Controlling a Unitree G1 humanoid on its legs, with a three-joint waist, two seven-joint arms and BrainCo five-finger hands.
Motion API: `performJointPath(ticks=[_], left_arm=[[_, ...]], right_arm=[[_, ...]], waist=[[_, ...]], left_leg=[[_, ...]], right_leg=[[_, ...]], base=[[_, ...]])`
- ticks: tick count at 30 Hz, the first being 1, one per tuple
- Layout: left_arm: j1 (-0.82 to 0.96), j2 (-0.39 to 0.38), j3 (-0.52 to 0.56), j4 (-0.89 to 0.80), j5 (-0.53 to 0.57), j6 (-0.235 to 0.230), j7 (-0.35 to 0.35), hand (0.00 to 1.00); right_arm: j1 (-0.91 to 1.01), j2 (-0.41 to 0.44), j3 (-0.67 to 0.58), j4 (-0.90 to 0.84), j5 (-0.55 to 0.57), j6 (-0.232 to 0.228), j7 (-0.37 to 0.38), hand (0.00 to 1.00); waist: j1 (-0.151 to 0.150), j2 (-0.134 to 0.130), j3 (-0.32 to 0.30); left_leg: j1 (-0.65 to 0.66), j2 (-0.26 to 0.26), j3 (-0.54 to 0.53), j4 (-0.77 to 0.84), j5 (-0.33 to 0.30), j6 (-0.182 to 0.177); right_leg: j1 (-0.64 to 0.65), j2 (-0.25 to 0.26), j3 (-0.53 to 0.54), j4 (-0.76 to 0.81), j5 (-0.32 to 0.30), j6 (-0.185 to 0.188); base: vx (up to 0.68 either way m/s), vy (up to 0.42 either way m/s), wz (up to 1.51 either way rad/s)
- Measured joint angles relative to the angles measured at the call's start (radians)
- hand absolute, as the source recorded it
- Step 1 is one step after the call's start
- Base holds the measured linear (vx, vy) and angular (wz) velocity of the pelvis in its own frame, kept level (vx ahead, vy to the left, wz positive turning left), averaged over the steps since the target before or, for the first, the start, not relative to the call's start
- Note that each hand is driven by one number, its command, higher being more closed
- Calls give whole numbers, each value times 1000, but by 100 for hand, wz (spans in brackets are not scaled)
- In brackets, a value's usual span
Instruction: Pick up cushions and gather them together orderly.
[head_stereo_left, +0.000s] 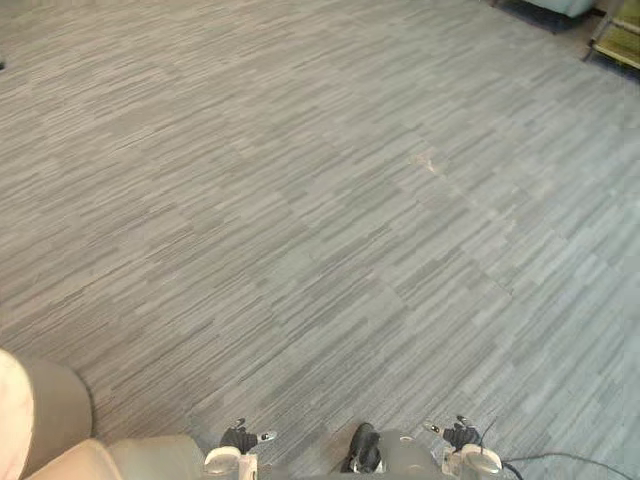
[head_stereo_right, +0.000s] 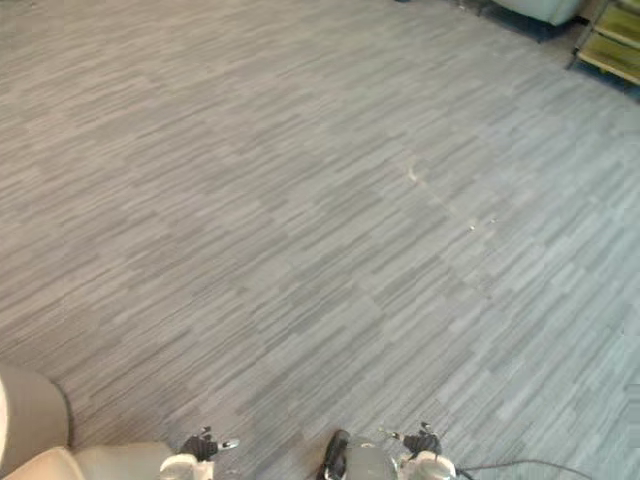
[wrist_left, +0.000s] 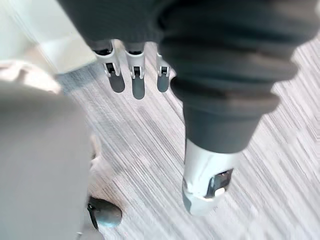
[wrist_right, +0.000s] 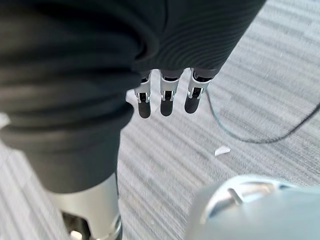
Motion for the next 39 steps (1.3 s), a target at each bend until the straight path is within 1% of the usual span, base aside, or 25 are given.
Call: performJointPath(ticks=[1,4,7,8,10,12,13,14,17,18,19,20,22,24,25,26,27,28,29,31,32,34,35,37,39], left_arm=[[-6,-6,2,-11,0,1,1,0],[-9,-16,-19,-40,-1,-3,4,0],[-20,-17,-41,-54,-3,-3,5,0],[-26,-18,-44,-56,-4,-6,5,0],[-34,-19,-66,-56,-11,-8,5,0],[-35,-18,-72,-56,-13,-18,5,0],[-36,-17,-72,-57,-13,-17,4,0],[-39,-11,-72,-70,-13,-16,3,0],[-36,-6,-98,-79,-14,-17,5,0],[-36,3,-111,-75,-13,-14,5,0],[-35,8,-121,-75,-13,-10,7,0],[-33,6,-133,-67,-13,-9,8,0],[-38,-6,-141,-55,-14,-11,9,0],[-51,-10,-141,-54,-18,-11,9,0],[-53,-9,-141,-52,-18,-11,9,0],[-56,-7,-141,-44,-18,-11,9,0],[-56,-5,-141,-26,-18,-10,9,0],[-55,0,-140,-14,-18,-9,9,0],[-51,-4,-138,7,-17,-5,9,0],[-47,-14,-121,11,-8,-2,7,0],[-47,-28,-88,1,0,-1,9,0],[-45,-49,-47,-40,1,-1,9,0],[-39,-57,-37,-70,0,-2,10,0],[-34,-60,-38,-108,-1,-2,10,0],[-36,-66,-41,-142,-1,-3,11,0]], right_arm=[[1,-3,-1,11,9,0,-4,0],[2,-3,-12,43,42,1,-7,0],[10,6,-49,41,48,1,-11,0],[10,13,-64,40,49,1,-15,0],[10,17,-84,36,48,1,-16,0],[11,36,-85,30,48,2,-19,0],[10,48,-90,19,47,2,-19,0],[20,58,-92,7,45,3,-20,0],[27,85,-91,-18,39,3,-18,0],[26,96,-89,-22,38,2,-17,0],[26,101,-90,-43,39,-4,-14,0],[29,97,-90,-55,40,-6,-13,0],[28,87,-88,-56,40,-13,-13,0],[16,84,-89,-55,41,-19,-12,0],[5,78,-89,-53,41,-21,-12,0],[-1,75,-89,-51,41,-21,-12,0],[-2,71,-90,-49,40,-21,-13,0],[-2,68,-91,-49,40,-21,-12,0],[3,50,-91,-42,40,-19,-11,0],[1,47,-95,-43,39,-18,-11,0],[8,49,-113,-47,40,-14,-12,0],[20,50,-111,-54,52,-15,-12,0],[21,58,-104,-57,73,-16,-13,0],[28,83,-84,-83,94,-19,-14,0],[32,97,-79,-119,121,-24,-13,0]], waist=[[8,7,2],[16,-15,16],[21,-16,18],[28,-16,18],[34,-12,19],[54,-21,13],[55,-32,13],[53,-43,6],[69,-61,9],[65,-72,12],[54,-79,11],[50,-79,12],[36,-69,12],[32,-69,10],[28,-67,12],[23,-68,14],[14,-70,17],[6,-68,22],[-3,-55,17],[1,-33,18],[-1,-22,19],[0,-11,27],[7,-11,31],[12,-41,40],[23,-52,33]], left_leg=[[-46,-13,-73,109,-23,37],[-134,-146,-199,159,-53,0],[-246,-259,-216,0,-65,21],[-278,-305,-228,-152,-55,15],[-308,-365,-280,-402,33,6],[-295,-395,-308,-506,210,39],[-297,-410,-306,-494,215,80],[-300,-425,-291,-458,178,101],[-230,-414,-229,-440,91,103],[-187,-416,-222,-450,60,100],[-132,-424,-217,-452,23,100],[-81,-425,-215,-466,7,101],[32,-420,-216,-550,1,100],[96,-398,-216,-618,-1,96],[118,-381,-216,-646,-6,67],[138,-370,-216,-664,-14,52],[170,-363,-216,-686,-29,29],[192,-358,-219,-692,-40,12],[222,-341,-229,-687,-49,-3],[199,-313,-249,-585,-32,-32],[153,-288,-271,-415,-18,-49],[3,-219,-314,-8,63,-22],[-70,-179,-309,198,62,-13],[-152,-153,-265,296,39,-1],[-255,-157,-196,225,17,25]], right_leg=[[38,18,41,-28,8,-13],[130,25,134,-85,19,-21],[198,23,235,-136,24,-12],[215,19,273,-160,26,-2],[243,17,320,-212,27,16],[281,6,385,-255,-4,69],[288,-12,394,-252,-20,85],[280,-39,398,-218,-35,111],[154,-65,387,135,-49,168],[76,-90,361,331,-23,227],[3,-133,312,509,-27,227],[-29,-156,282,564,-49,211],[-96,-186,204,530,-85,164],[-180,-186,146,388,-81,160],[-220,-183,117,296,-50,159],[-247,-181,99,198,1,159],[-262,-174,97,66,90,157],[-264,-167,105,27,174,143],[-258,-140,123,54,225,84],[-265,-137,123,135,147,63],[-234,-131,122,160,99,56],[-139,-118,112,146,48,49],[-65,-107,112,135,30,37],[42,-115,112,96,7,41],[131,-127,114,21,-31,73]], base=[[243,-193,-104],[271,-54,-104],[298,25,-100],[255,76,-90],[260,97,-86],[333,130,-78],[564,141,-46],[498,102,-37],[459,107,-52],[421,102,-43],[510,95,-27],[517,64,-12],[439,10,5],[501,-76,8],[466,-121,4],[484,-176,4],[427,-178,7],[592,-249,5],[621,-251,-14],[595,-269,-21],[576,-296,-1],[548,-239,2],[544,-153,-5],[461,-111,-5],[390,-28,-6]])
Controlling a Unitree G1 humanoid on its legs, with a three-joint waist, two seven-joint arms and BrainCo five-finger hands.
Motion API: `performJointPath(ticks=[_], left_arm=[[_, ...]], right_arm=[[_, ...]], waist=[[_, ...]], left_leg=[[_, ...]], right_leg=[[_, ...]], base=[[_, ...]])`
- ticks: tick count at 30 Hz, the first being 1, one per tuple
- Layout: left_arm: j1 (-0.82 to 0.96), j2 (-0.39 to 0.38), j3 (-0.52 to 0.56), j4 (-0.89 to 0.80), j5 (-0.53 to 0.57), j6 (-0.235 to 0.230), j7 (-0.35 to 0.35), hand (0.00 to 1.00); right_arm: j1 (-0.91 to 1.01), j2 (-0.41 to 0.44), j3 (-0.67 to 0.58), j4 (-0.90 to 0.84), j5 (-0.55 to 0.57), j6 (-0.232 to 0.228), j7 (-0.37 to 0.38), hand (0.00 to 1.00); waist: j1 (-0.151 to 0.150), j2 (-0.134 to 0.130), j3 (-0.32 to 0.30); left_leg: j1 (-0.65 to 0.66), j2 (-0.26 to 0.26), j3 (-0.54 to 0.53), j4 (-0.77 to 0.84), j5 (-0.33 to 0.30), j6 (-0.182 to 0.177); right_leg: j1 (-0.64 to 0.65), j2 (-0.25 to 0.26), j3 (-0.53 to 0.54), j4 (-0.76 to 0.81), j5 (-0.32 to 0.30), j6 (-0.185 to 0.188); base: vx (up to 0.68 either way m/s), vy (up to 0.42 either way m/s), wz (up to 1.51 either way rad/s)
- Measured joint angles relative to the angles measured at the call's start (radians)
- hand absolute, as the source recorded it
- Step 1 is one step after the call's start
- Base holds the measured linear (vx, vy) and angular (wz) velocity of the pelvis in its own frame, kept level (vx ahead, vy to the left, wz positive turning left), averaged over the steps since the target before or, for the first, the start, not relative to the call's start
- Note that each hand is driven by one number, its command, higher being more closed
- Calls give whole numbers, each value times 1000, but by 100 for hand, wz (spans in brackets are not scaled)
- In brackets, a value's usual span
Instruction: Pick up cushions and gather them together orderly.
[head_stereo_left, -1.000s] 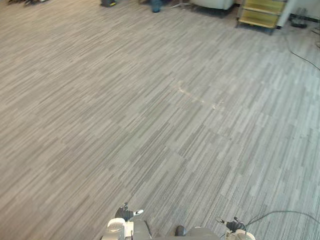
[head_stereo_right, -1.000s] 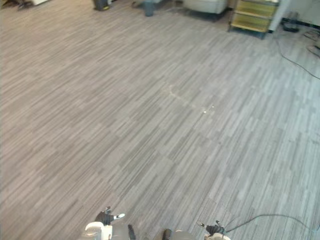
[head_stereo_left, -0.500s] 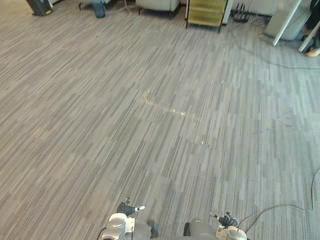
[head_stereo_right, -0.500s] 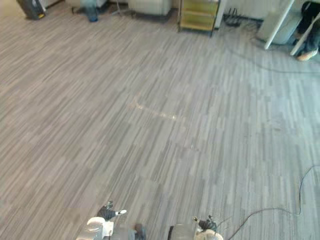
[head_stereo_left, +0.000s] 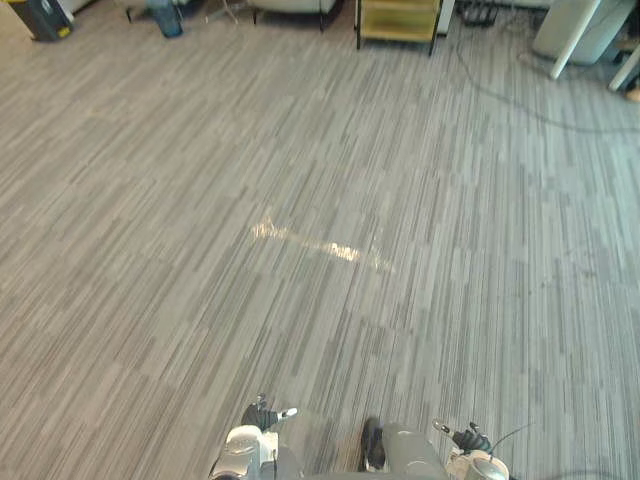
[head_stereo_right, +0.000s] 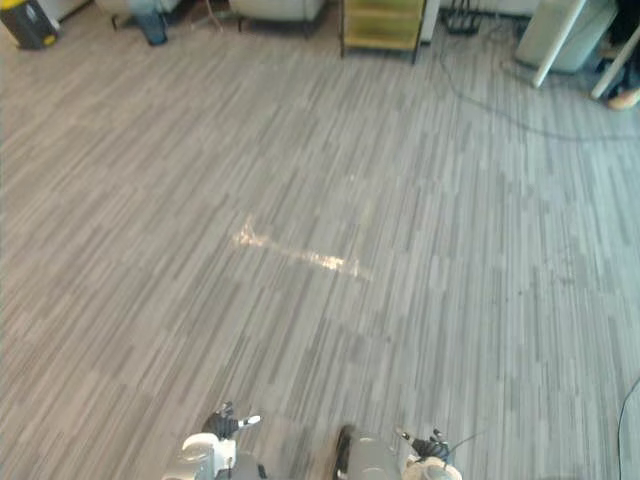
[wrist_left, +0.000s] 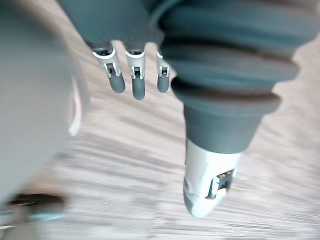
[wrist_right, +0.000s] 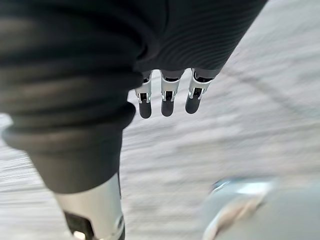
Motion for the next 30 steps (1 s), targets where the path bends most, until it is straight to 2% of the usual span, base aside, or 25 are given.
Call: performJointPath(ticks=[2,3,4,5,6,7,8,9,10,11,12,13,14,15,16,17,19,20,21,22,23,25,26,28,30], left_arm=[[0,-13,-3,-6,0,-2,2,0],[-4,-17,-4,-6,0,-11,6,0],[-11,-17,-8,-3,-1,-13,10,0],[-10,-14,-24,1,-3,-17,14,0],[-8,-7,-32,9,-9,-18,16,0],[-7,6,-32,16,-10,-17,17,0],[-9,9,-32,26,-10,-17,17,0],[-10,12,-37,27,-10,-17,16,0],[-9,17,-46,33,-10,-17,15,0],[-10,23,-63,47,-10,-15,15,0],[-10,27,-78,63,-9,-9,13,0],[-10,27,-80,67,-9,-8,13,0],[-6,26,-83,69,-9,-7,13,0],[1,26,-91,69,-9,-6,13,0],[2,26,-92,70,-9,-6,14,0],[0,30,-99,72,-9,-7,15,0],[-9,38,-111,91,-10,-8,15,0],[-10,49,-126,106,-9,-9,14,0],[-7,58,-138,119,-8,-8,13,0],[-9,43,-138,130,-8,-8,14,0],[1,28,-127,129,-4,-11,10,0],[-6,10,-80,123,2,-11,12,0],[-7,-5,-49,106,2,-10,12,0],[10,-12,-29,55,1,-11,11,0],[20,-10,-29,26,1,-12,12,0]], right_arm=[[5,3,-1,-9,7,0,0,0],[5,8,-9,-9,7,0,-1,0],[6,7,-13,-7,7,0,-2,0],[6,-5,-15,3,7,-1,-4,0],[-2,3,-13,31,6,1,-8,0],[0,20,-14,32,4,2,-10,0],[19,34,-22,31,2,2,-13,0],[31,40,-23,32,-5,3,-12,0],[37,44,-23,32,-6,4,-11,0],[36,45,-22,32,-6,4,-8,0],[36,44,-19,32,-6,3,0,0],[37,44,-18,32,-7,3,2,0],[37,37,-10,31,-6,3,8,0],[34,27,-10,28,-6,2,10,0],[34,25,-10,26,-6,0,11,0],[26,17,-9,27,-6,-2,13,0],[10,6,-9,27,-5,-3,15,0],[8,-4,0,32,-5,-2,16,0],[17,-17,0,47,-5,-3,16,0],[14,-27,-2,62,-5,-2,16,0],[9,-47,-12,77,-5,1,16,0],[22,-42,-22,69,-3,2,15,0],[33,-41,-25,64,1,2,13,0],[42,-36,-11,62,9,1,10,0],[40,-17,-5,41,20,1,9,0]], waist=[[9,8,-4],[19,7,-4],[25,8,-5],[31,10,-7],[43,-19,-23],[36,-40,-52],[29,-64,-65],[36,-77,-72],[37,-83,-73],[32,-84,-72],[25,-77,-67],[24,-74,-64],[25,-64,-58],[23,-43,-53],[22,-38,-53],[19,-29,-55],[1,-25,-54],[-21,-37,-55],[-36,-53,-51],[-34,-28,-50],[-14,2,-58],[-30,10,-52],[-29,21,-44],[-13,11,-37],[-6,-4,-34]], left_leg=[[-57,-27,48,-192,-2,-4],[-60,-75,64,-380,7,-5],[-63,-113,54,-522,37,-20],[-54,-142,31,-638,106,-17],[-44,-183,13,-642,158,27],[-51,-207,16,-635,124,36],[-51,-218,27,-602,83,64],[-35,-220,46,-579,57,63],[-1,-224,57,-573,27,64],[44,-229,63,-584,1,65],[112,-230,65,-608,-23,63],[147,-229,65,-622,-30,61],[241,-230,77,-682,-33,59],[317,-220,93,-740,-33,58],[341,-214,97,-756,-32,57],[382,-197,108,-779,-32,57],[406,-177,100,-800,-32,57],[422,-180,77,-817,-29,46],[456,-194,37,-830,-32,1],[467,-174,27,-834,-38,-9],[456,-148,-2,-793,-23,-33],[369,-99,-61,-559,-13,-44],[270,-41,-100,-299,44,-33],[164,20,-101,5,64,-20],[93,39,-46,86,58,-10]], right_leg=[[43,-9,2,-32,-12,19],[68,-22,8,-45,-28,38],[89,-29,19,-52,-44,52],[101,-28,34,-58,-64,70],[116,-48,71,-69,-86,78],[120,-66,92,-73,-86,73],[99,-88,136,-21,-72,90],[72,-101,175,68,-60,111],[33,-114,207,194,-35,148],[-27,-127,230,346,29,197],[-95,-137,245,529,67,222],[-118,-138,242,584,61,215],[-167,-143,213,652,29,171],[-214,-142,160,639,-2,125],[-233,-140,134,618,-11,111],[-295,-124,82,523,-27,92],[-367,-89,66,342,-3,87],[-392,-69,98,145,98,91],[-386,-60,142,65,252,53],[-384,-41,134,90,240,53],[-395,-21,144,132,177,44],[-361,-17,116,167,105,34],[-292,-4,92,155,76,18],[-185,10,78,127,40,2],[-96,9,78,82,13,-4]], base=[[418,79,-6],[417,128,-12],[442,167,-26],[456,208,-49],[478,192,-36],[561,159,-25],[591,142,-5],[694,190,-17],[538,167,-24],[627,141,-23],[411,74,-20],[583,50,-25],[453,-1,-32],[537,-12,-35],[434,-59,-31],[418,-129,-12],[414,-194,17],[451,-276,62],[471,-288,49],[487,-273,3],[467,-274,-16],[488,-317,25],[419,-259,31],[427,-195,2],[326,-89,-1]])
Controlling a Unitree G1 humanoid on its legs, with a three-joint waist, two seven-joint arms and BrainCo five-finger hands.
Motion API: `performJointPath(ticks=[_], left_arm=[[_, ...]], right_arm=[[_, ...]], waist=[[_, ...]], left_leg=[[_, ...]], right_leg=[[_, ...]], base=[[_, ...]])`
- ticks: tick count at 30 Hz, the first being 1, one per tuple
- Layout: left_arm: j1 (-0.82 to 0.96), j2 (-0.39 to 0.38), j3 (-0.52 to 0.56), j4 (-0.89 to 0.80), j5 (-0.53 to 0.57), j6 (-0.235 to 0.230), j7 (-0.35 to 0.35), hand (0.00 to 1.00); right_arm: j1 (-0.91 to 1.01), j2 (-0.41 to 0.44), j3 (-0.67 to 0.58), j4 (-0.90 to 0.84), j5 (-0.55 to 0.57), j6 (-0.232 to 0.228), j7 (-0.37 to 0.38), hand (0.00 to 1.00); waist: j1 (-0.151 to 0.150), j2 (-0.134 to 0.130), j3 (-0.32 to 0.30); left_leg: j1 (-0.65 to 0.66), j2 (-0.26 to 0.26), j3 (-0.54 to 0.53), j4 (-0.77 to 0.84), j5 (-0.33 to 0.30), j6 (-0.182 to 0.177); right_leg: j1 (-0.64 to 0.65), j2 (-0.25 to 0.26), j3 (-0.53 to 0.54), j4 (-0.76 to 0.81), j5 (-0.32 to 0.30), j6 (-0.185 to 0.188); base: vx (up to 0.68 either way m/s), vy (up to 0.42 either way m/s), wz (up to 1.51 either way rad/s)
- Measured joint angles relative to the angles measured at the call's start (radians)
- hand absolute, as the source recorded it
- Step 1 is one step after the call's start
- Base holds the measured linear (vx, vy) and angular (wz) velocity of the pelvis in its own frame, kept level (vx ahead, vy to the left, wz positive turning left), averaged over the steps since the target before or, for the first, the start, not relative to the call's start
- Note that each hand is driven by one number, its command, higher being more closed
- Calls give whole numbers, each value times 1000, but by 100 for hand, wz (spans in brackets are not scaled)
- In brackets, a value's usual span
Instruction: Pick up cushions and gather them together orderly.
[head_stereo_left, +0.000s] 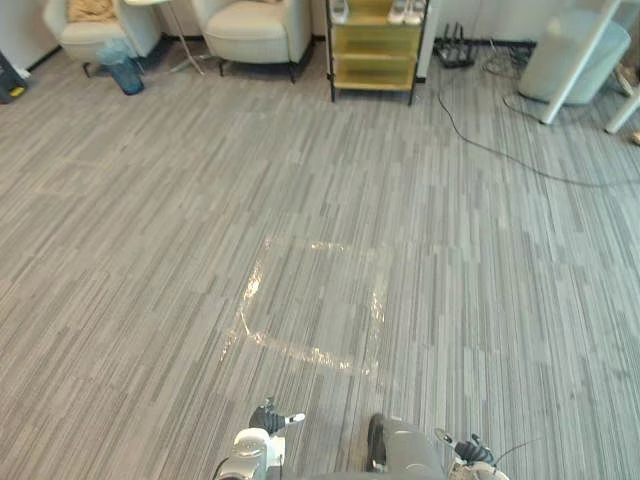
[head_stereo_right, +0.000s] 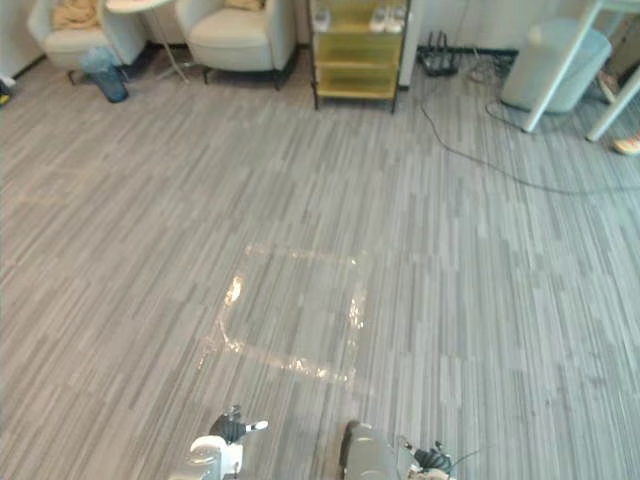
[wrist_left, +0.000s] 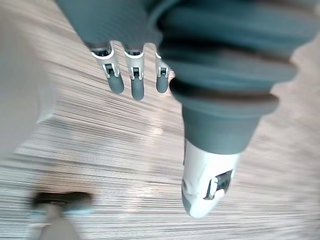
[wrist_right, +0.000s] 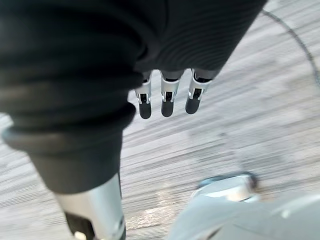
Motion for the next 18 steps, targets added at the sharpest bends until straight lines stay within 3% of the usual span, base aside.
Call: performJointPath(ticks=[3,4,5,6,7,8,9,10,12,13,14,15,16,17,18], left_arm=[[-2,-3,-3,-30,0,0,0,0],[-11,-4,-4,-29,0,-3,0,0],[-15,-3,-14,-22,0,-4,0,0],[-16,-3,-20,-19,0,-5,1,0],[-15,-1,-43,-13,-1,-6,1,0],[-17,3,-48,-5,-1,-7,1,0],[-31,20,-69,19,-1,-5,2,0],[-44,30,-74,37,0,-4,2,0],[-44,50,-68,40,-1,-8,0,0],[-41,52,-73,40,-1,-9,0,0],[-30,48,-98,47,-2,-5,-2,0],[-30,59,-124,72,-4,-4,-3,0],[-29,64,-131,81,-9,-4,-4,0],[-31,69,-134,85,-20,1,-4,0],[-27,74,-140,89,-21,1,-3,0]], right_arm=[[-8,15,6,-24,27,-1,-1,0],[-9,18,1,-22,28,-1,-1,0],[-15,15,-9,-13,30,-1,-2,0],[-16,13,-11,-13,31,-1,-3,0],[-23,9,-17,-5,32,-1,-6,0],[-27,3,-17,3,32,-1,-7,0],[-41,12,-15,34,31,-1,-8,0],[-49,18,-20,41,29,0,-7,0],[-42,37,-44,44,15,-1,-7,0],[-35,35,-44,47,15,-2,-8,0],[-12,13,-44,70,14,-5,-6,0],[-15,19,-40,78,14,-1,-3,0],[-13,19,-40,78,14,-1,-2,0],[-10,15,-40,76,14,0,-1,0],[-12,8,-41,67,15,-2,0,0]], waist=[[14,-5,-3],[21,-6,-2],[24,-6,-4],[24,-6,-4],[29,6,-8],[42,3,-9],[35,-22,-26],[23,-33,-24],[34,-49,-26],[35,-52,-37],[30,-33,-65],[12,-58,-62],[6,-61,-60],[-3,-60,-53],[-6,-42,-33]], left_leg=[[-106,-10,116,-154,-24,20],[-120,-43,153,-297,-29,9],[-121,-120,163,-545,-10,-8],[-118,-148,158,-640,14,-18],[-110,-201,125,-858,130,-33],[-100,-218,102,-875,212,-18],[-93,-253,107,-869,177,36],[-99,-254,107,-826,158,75],[-152,-239,116,-635,64,106],[-153,-242,118,-631,58,108],[-87,-256,89,-711,-11,88],[-29,-305,74,-746,-30,95],[-8,-317,69,-759,-32,91],[65,-332,52,-793,-42,87],[155,-334,46,-842,-42,86]], right_leg=[[96,-8,1,-84,-23,17],[127,-21,2,-102,-24,29],[157,-45,4,-118,-40,53],[168,-52,6,-125,-47,63],[207,-54,14,-163,-58,81],[228,-56,32,-187,-60,88],[255,-74,59,-238,-29,90],[268,-85,83,-252,11,102],[287,-89,156,-200,95,124],[277,-87,165,-163,99,131],[190,-86,175,72,121,206],[105,-127,199,307,181,295],[64,-140,203,392,178,293],[-27,-155,175,558,127,233],[-70,-161,126,594,66,178]], base=[[346,33,-1],[464,113,-2],[488,132,-4],[610,216,-12],[532,215,-26],[670,231,-24],[615,189,-6],[604,184,17],[500,200,14],[474,241,2],[456,233,38],[495,194,46],[632,128,64],[533,60,37],[534,44,32]])
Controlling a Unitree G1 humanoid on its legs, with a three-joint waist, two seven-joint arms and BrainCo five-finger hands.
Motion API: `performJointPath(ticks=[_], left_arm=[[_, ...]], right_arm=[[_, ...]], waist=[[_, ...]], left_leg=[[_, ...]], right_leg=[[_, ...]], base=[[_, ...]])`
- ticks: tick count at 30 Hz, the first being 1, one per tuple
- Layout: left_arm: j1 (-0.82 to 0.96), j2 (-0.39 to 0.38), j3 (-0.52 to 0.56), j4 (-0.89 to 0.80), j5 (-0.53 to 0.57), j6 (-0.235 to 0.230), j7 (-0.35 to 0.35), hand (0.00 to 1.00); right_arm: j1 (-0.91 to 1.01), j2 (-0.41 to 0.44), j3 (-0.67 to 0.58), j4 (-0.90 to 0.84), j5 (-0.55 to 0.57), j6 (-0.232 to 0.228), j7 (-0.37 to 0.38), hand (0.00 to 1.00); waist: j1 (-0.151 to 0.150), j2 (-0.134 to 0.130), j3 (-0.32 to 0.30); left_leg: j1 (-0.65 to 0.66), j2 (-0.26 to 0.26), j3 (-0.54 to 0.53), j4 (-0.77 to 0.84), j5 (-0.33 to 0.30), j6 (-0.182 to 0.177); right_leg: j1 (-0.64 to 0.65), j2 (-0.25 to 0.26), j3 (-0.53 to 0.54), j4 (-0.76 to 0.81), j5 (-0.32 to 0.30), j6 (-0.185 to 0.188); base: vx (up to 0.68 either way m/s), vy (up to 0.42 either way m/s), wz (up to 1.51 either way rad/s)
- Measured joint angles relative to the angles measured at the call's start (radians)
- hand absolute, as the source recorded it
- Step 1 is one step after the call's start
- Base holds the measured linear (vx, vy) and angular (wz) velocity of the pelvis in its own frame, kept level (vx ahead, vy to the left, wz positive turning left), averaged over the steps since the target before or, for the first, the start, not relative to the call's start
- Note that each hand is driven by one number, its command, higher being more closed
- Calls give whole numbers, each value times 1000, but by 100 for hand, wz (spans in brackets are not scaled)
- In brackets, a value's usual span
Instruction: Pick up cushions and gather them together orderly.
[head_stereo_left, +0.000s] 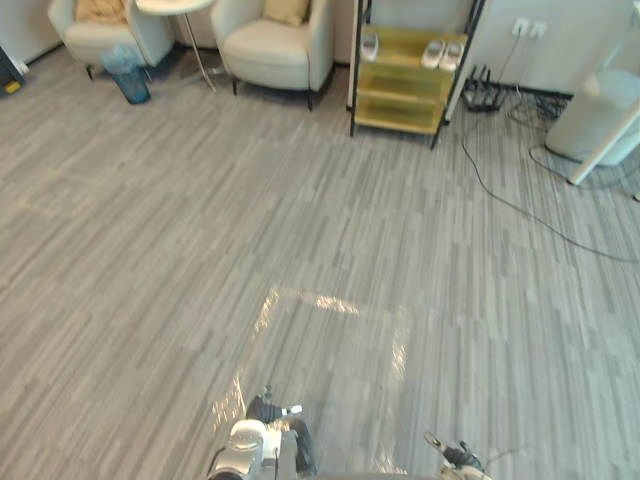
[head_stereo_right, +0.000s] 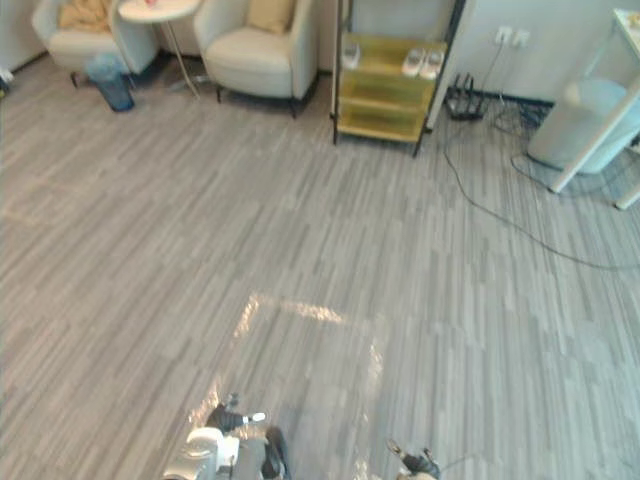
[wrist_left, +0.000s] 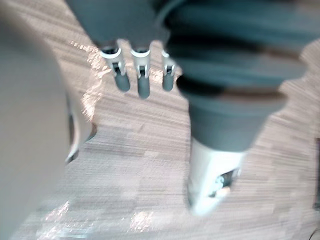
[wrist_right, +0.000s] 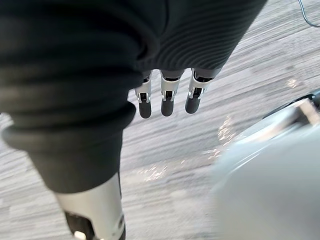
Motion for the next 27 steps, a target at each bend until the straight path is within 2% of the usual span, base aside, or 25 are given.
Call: performJointPath(ticks=[1,2,3,4,5,6,7,8,9,11,12,13,14,15,16,17,19,20,21,22,23,24,25,27], left_arm=[[3,2,-7,2,0,0,0,0],[4,5,-8,3,-2,0,2,0],[1,6,-7,2,-10,0,6,0],[0,7,-7,1,-15,-1,6,0],[-1,12,-9,1,-19,-1,5,0],[1,21,-9,1,-19,-1,5,0],[-1,12,-6,13,-21,1,7,0],[4,5,-7,13,-20,1,5,0],[7,0,-6,13,-20,0,3,0],[-16,-6,-7,24,-18,0,1,0],[-27,-12,-5,25,-17,-1,-2,0],[-29,-26,17,22,-17,-3,-3,0],[-29,-31,27,19,-17,-4,-3,0],[-18,-49,44,9,-17,-7,-3,0],[-13,-57,47,9,-17,-6,-4,0],[-11,-59,47,9,-17,-6,-4,0],[-10,-59,49,-11,-18,-7,-4,0],[-12,-54,50,-11,-19,-7,-3,0],[-11,-54,49,-10,-18,-6,-3,0],[-8,-55,44,-8,-19,-6,-2,0],[-3,-54,31,-5,-20,-6,-2,0],[-4,-38,25,-3,-20,-5,-2,0],[-4,-34,18,-3,-20,-5,-1,0],[-10,-6,-4,5,-20,-5,-2,0]], right_arm=[[1,-7,0,0,0,-1,0,0],[-10,-23,4,-2,0,-1,0,0],[-21,-30,6,-5,-1,-2,0,0],[-26,-31,6,-5,-1,-2,0,0],[-33,-29,10,-4,-1,-2,0,0],[-29,-26,17,-3,-2,-2,0,0],[-30,-42,23,8,-2,0,1,0],[-33,-46,25,8,-2,0,1,0],[-38,-54,27,2,-3,-4,1,0],[-41,-54,10,8,-2,-8,1,0],[-28,-53,0,13,-2,-7,1,0],[-6,-50,0,14,-2,-7,1,0],[0,-49,1,12,-1,-7,1,0],[9,-39,8,-3,0,-8,0,0],[11,-38,5,-4,0,-8,-1,0],[15,-37,4,-4,0,-8,-1,0],[11,-36,-2,-4,0,-8,-1,0],[5,-34,-4,-4,0,-7,-1,0],[3,-37,-5,-3,0,-7,-2,0],[5,-43,-5,-2,-1,-7,-2,0],[9,-50,-6,-1,-1,-7,-4,0],[9,-36,-7,5,-1,0,-6,0],[12,-32,-8,4,-2,1,-5,0],[33,-23,-14,7,-6,8,-3,0]], waist=[[-4,10,7],[-5,28,18],[-5,42,23],[-5,43,24],[-6,38,23],[-10,16,19],[-7,34,29],[1,50,25],[2,56,22],[-13,64,22],[-14,66,23],[-11,67,24],[-10,66,24],[-3,63,27],[-4,67,26],[-4,66,25],[5,66,23],[12,67,23],[15,70,20],[16,81,16],[17,96,9],[18,82,1],[16,70,-1],[14,25,-5]], left_leg=[[33,3,-3,-18,0,0],[96,20,-5,-50,0,0],[124,36,-6,-58,0,0],[131,43,-7,-59,0,-1],[154,47,-19,-74,-2,-5],[171,35,-25,-80,-13,-38],[200,50,-39,-89,-42,-86],[204,68,-37,-89,-44,-90],[206,80,-44,-83,-26,-104],[202,104,-58,-20,-5,-120],[183,123,-61,63,-3,-123],[129,161,-64,258,14,-152],[103,177,-67,338,31,-174],[8,231,-63,571,26,-155],[-49,250,-47,638,-14,-128],[-67,254,-34,639,-25,-119],[-121,245,-8,534,-45,-116],[-141,208,-28,365,-42,-117],[-135,160,-75,181,-10,-117],[-123,134,-122,53,45,-128],[-121,127,-161,-11,144,-143],[-98,102,-159,-18,154,-116],[-87,90,-156,-33,148,-107],[-51,38,-138,-80,144,-93]], right_leg=[[-15,1,-28,-14,-21,-22],[-53,7,-108,-93,-61,-61],[-91,20,-174,-216,-70,-75],[-108,30,-193,-281,-66,-78],[-127,62,-212,-485,-8,-83],[-129,80,-202,-648,95,-93],[-122,109,-189,-689,209,-167],[-120,124,-183,-690,209,-172],[-117,142,-174,-690,174,-184],[-85,155,-194,-688,128,-188],[-48,163,-202,-699,113,-187],[19,172,-206,-732,98,-188],[41,175,-205,-743,93,-188],[96,181,-205,-766,68,-199],[137,181,-199,-784,57,-198],[152,180,-196,-794,56,-196],[178,172,-173,-816,52,-182],[183,159,-149,-813,47,-156],[183,148,-123,-806,36,-135],[181,150,-106,-800,27,-118],[177,159,-90,-789,16,-101],[187,140,-65,-783,7,-78],[193,128,-64,-789,2,-68],[215,78,-63,-801,-11,-44]], base=[[508,-11,22],[483,-38,21],[532,-99,23],[330,-115,38],[437,-182,49],[475,-211,52],[474,-208,18],[457,-165,-22],[498,-216,-35],[463,-235,3],[314,-161,27],[299,-129,15],[256,-55,0],[244,-7,-11],[236,0,-14],[209,12,-20],[161,53,-32],[256,163,-51],[272,187,-63],[247,181,-57],[296,183,-46],[300,173,-29],[347,198,-12],[284,156,1]])
